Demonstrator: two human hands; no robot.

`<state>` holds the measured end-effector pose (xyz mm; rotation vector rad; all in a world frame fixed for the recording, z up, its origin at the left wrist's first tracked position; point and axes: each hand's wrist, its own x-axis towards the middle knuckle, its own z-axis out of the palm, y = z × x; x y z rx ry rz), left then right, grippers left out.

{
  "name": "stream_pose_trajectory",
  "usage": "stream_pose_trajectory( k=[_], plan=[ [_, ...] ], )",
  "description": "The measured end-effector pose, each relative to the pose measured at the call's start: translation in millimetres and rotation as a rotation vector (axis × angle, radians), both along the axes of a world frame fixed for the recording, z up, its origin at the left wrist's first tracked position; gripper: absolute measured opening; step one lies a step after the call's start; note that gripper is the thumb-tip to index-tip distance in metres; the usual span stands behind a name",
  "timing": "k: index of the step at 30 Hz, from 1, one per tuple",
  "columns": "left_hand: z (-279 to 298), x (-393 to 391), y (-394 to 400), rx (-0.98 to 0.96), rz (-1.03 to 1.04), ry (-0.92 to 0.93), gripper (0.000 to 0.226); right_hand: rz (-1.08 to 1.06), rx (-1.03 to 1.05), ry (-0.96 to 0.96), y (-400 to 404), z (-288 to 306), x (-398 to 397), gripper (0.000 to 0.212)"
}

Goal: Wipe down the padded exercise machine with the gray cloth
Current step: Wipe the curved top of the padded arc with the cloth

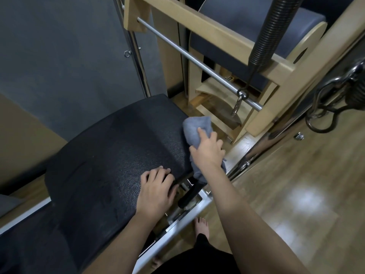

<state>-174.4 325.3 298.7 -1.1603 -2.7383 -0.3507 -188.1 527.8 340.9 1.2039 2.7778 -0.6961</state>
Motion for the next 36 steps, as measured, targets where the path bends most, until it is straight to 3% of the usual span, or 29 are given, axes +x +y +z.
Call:
stream_pose_trajectory(
  k=[6,10,15,17,19,24,28,32,36],
  plan=[
    [0.6,0.2,-2.1,-0.046,-0.007,0.013,0.027,0.437,0.005,0.092,-56.7,8.9,26.9,0.069],
    [-0.9,1.0,-1.1,-0.008,0.010,-0.023,0.019,0.289,-0.027,0.082,-28.4,0.1,21.9,0.072],
    [-0.7,3.6,0.4,0.001,0.010,-0.039,0.018,-0.173,-0.083,0.030,29.2,-10.2,5.3,0.067],
    [0.1,3.7,1.0,0.005,0.010,-0.032,0.019,-0.254,-0.121,-0.016,39.9,-8.5,0.5,0.066],
    [0.4,1.7,0.5,0.013,0.009,-0.023,0.020,-0.184,-0.069,-0.035,33.3,-5.3,-1.5,0.067],
    [-1.2,1.1,-1.6,0.008,-0.010,0.006,0.020,0.227,0.048,0.026,-27.5,5.2,5.4,0.071],
    [2.0,0.3,-2.1,0.020,0.008,-0.015,0.025,0.518,-0.019,0.136,-54.9,5.7,11.5,0.068],
    [2.0,0.6,-4.8,0.067,0.000,-0.011,0.022,0.443,-0.066,0.092,-26.7,2.2,-2.4,0.068],
    [5.0,0.1,-7.0,0.056,0.027,-0.047,0.022,0.192,-0.015,0.026,8.2,-4.9,-33.4,0.068]
  ],
)
